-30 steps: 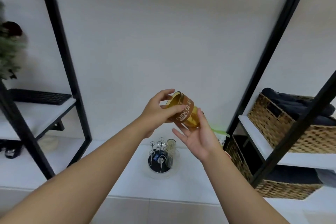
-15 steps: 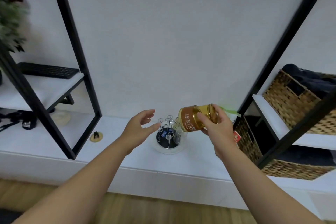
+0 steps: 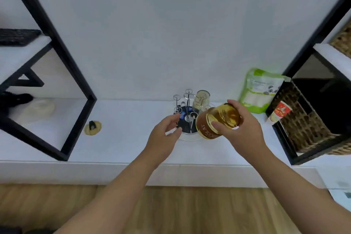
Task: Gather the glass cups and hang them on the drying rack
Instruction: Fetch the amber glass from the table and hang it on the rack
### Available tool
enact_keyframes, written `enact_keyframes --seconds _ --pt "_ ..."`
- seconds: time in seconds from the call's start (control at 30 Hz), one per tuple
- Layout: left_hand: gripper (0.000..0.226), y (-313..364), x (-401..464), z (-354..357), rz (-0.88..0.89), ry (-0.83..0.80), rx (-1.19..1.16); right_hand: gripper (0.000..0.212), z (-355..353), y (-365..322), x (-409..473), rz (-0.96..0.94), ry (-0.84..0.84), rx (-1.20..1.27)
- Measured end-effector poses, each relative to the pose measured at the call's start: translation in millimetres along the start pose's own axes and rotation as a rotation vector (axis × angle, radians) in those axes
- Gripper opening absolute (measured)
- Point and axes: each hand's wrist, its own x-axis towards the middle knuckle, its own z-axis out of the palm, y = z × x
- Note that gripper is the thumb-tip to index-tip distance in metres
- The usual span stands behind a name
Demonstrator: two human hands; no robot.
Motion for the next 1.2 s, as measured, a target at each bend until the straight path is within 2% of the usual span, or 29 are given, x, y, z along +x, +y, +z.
enact_keyframes --seconds 0.17,0.27,0.37,0.53,0.8,0.97,1.2 --pt "0.065 -57 43 29 0.015 -0.094 0.129 0.068 43 56 12 -0.004 0.036 0.01" --pt "0.08 -82 67 46 0.01 -0.14 0.211 0.064 59 90 14 0.093 0.137 0.104" --pt "0.095 -96 91 58 0.005 -0.136 0.219 0.062 69 115 22 0.189 0.22 0.205" --pt "0.115 -105 116 69 0.001 -0.145 0.204 0.062 77 128 42 0.173 0.23 0.194" --pt "0.112 -121 131 71 0.056 -0.103 0.227 0.068 94 124 66 0.061 0.115 0.062" --pt "0.107 -122 140 69 0.11 -0.087 0.2 0.062 103 118 75 0.005 0.088 0.012" --pt "0.107 -124 142 68 0.13 -0.057 0.195 0.074 116 116 88 -0.071 -0.003 -0.21"
